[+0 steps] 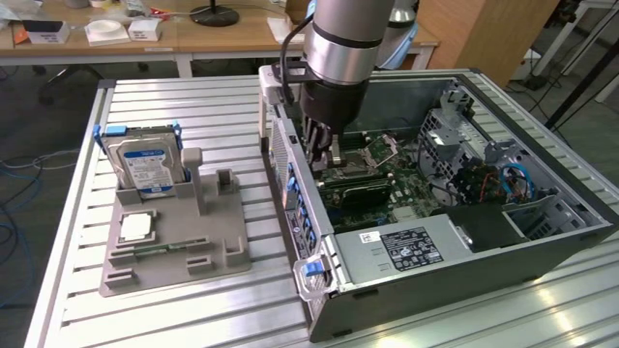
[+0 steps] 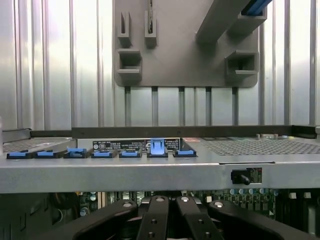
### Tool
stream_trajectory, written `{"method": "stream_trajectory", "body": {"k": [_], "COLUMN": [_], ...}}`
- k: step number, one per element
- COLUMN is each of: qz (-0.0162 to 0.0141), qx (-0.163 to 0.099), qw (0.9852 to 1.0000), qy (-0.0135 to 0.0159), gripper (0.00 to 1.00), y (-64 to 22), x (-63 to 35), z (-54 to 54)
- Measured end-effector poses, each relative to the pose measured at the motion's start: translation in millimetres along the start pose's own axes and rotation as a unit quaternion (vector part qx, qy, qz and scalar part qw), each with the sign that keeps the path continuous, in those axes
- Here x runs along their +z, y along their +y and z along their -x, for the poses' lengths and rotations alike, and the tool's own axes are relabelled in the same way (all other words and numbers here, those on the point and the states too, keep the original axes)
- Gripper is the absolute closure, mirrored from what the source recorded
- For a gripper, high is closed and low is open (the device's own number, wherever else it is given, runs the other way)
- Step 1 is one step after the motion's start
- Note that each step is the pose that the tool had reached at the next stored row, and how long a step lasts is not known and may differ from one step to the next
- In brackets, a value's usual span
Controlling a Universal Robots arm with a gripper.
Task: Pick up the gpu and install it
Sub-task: 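Press down on the gpu until it lock into place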
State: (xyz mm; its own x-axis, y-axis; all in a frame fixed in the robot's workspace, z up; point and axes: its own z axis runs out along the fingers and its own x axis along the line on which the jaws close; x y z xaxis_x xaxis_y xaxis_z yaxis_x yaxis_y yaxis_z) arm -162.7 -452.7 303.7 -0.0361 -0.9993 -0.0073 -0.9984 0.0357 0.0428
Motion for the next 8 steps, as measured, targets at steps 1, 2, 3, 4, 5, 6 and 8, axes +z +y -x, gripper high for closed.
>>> {"method": "stream_trajectory", "body": {"k": [1,2,3,4,5,6,8], "qz": [0.0001,0.0001,0.0001,0.0001,0.0,-0.0001,-0.0001], "qx": [0.0,0.0,0.0,0.0,0.0,0.001,0.001], "qw": [1.0,1.0,1.0,1.0,1.0,1.0,1.0], "qy": [0.0008,0.0014,0.0023,0.0033,0.0045,0.0062,0.0069], "gripper": [0.89,0.89,0.89,0.89,0.89,0.89,0.89], "y": [0.8,1.4,1.6,1.6,1.7,1.7,1.7], "x": [0.0,0.1,0.1,0.1,0.1,0.1,0.1], "z": [-0.6,-1.2,-2.1,-3.3,-4.2,-4.5,-4.6]}}
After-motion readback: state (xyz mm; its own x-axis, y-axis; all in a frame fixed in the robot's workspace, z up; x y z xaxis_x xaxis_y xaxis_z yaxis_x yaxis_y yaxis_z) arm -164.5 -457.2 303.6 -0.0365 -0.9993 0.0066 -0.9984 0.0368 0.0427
